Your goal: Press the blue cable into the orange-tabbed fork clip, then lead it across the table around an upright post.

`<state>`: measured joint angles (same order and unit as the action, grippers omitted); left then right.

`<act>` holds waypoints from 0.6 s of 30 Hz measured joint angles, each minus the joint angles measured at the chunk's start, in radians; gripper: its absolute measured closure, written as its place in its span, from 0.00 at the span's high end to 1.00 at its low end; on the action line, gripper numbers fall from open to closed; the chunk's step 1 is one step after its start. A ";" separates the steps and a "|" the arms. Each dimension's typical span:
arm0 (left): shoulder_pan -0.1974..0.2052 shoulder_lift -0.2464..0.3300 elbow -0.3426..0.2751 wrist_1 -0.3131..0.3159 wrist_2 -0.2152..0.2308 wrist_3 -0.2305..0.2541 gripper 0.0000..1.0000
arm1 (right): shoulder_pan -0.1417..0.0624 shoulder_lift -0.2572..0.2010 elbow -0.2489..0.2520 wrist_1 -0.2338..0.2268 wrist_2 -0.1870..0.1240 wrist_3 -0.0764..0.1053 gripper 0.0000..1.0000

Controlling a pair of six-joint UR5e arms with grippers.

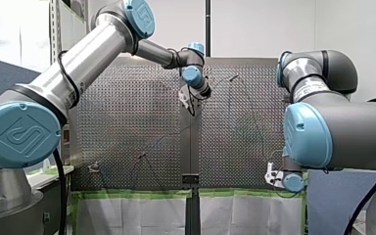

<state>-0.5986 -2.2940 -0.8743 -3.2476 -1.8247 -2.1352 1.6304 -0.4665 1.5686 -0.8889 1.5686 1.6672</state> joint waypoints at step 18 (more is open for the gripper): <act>0.005 0.000 0.000 -0.021 0.001 0.001 1.00 | -0.009 0.057 -0.037 0.010 0.003 -0.002 0.00</act>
<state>-0.5937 -2.2939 -0.8745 -3.2691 -1.8234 -2.1345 1.6218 -0.4096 1.5317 -0.8791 1.5717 1.6648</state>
